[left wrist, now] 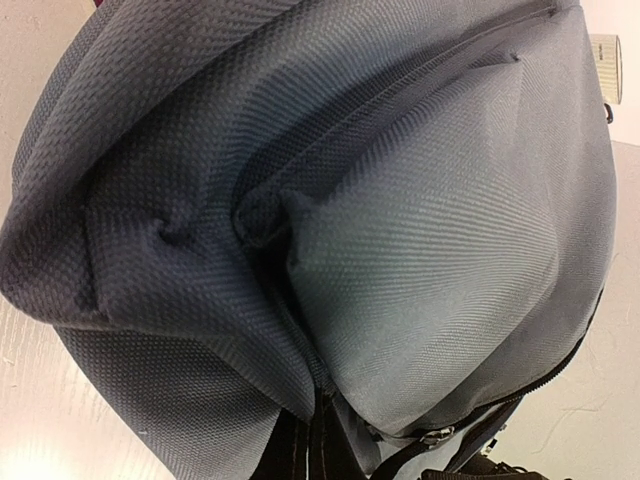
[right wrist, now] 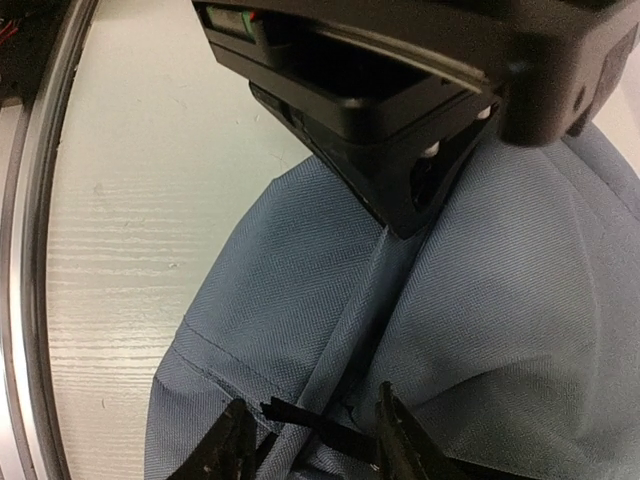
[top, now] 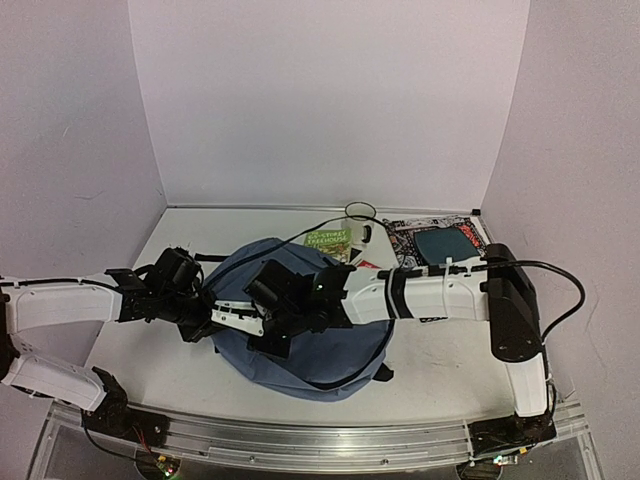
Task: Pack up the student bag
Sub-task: Grab the lower front pocket of the student bag.
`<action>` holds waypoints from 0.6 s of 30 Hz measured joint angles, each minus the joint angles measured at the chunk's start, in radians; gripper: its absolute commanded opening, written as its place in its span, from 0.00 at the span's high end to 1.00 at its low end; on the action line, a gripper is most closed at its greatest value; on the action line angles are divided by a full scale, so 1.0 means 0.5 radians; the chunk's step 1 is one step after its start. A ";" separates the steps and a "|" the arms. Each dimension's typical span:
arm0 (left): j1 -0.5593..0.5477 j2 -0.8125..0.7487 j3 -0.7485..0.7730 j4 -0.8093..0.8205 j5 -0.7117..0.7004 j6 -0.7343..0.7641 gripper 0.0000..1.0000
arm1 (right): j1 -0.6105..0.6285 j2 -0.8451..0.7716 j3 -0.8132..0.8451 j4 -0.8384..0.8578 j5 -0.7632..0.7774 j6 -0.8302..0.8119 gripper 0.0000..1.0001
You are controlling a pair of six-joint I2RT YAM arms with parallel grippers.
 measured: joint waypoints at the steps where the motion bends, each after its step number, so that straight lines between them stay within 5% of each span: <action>1: 0.000 0.000 0.000 0.000 0.001 0.001 1.00 | 0.000 0.003 0.001 -0.003 0.001 -0.008 0.60; 8: 0.000 0.000 0.001 0.000 0.005 0.002 1.00 | 0.009 0.027 0.001 -0.054 0.002 -0.039 0.59; 18: 0.000 -0.017 0.001 0.001 0.018 0.004 1.00 | 0.013 0.084 0.026 -0.076 0.053 -0.068 0.87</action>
